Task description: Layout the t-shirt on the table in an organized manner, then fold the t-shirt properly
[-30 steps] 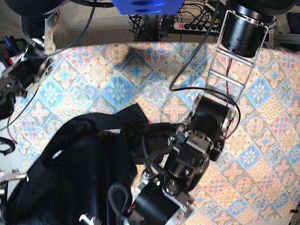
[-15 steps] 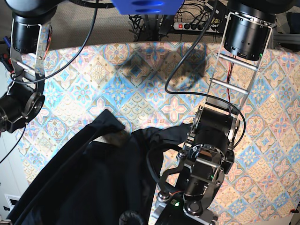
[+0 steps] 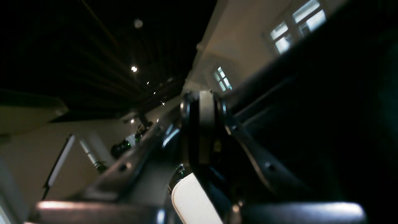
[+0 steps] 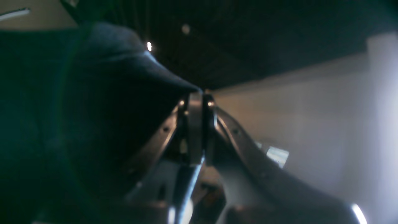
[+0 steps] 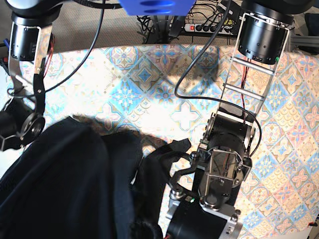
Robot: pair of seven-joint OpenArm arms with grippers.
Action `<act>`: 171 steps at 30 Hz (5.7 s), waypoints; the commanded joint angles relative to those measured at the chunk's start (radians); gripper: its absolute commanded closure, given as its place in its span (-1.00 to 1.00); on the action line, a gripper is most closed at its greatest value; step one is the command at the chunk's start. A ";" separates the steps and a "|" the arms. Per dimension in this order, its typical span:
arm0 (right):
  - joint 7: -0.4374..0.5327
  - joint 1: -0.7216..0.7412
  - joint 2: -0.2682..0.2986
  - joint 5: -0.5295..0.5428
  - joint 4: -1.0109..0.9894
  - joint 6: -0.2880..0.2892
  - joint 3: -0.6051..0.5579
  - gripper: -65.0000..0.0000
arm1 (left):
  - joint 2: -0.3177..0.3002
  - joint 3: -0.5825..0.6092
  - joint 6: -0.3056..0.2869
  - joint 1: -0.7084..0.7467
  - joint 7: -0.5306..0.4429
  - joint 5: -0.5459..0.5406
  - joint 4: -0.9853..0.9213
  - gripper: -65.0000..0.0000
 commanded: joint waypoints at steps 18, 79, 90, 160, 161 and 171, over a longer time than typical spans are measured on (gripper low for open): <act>0.077 0.081 -0.038 -0.023 0.050 -0.022 0.181 1.00 | 0.005 -0.177 0.072 -0.038 -0.205 0.022 0.090 1.00; 0.205 -0.962 -0.272 0.026 0.036 -0.134 0.465 1.00 | 0.005 0.118 0.205 0.152 -1.018 -0.175 -1.480 1.00; 0.203 -0.962 -0.275 0.031 0.033 -0.134 0.485 1.00 | 0.005 0.253 0.095 0.339 -0.984 -0.179 -1.441 -0.85; 0.189 -0.659 -0.364 0.214 -0.825 -0.040 -0.402 0.67 | -0.314 0.073 0.087 1.312 -0.346 -0.178 0.028 -1.00; 0.191 -0.661 -0.373 0.214 -0.825 -0.040 -0.402 0.67 | -0.314 0.108 0.088 1.287 -0.320 -0.178 0.019 -1.00; 0.191 -0.664 -0.397 0.214 -0.811 -0.040 -0.403 0.67 | -0.216 0.234 0.092 1.134 -0.198 -0.176 -0.088 -1.00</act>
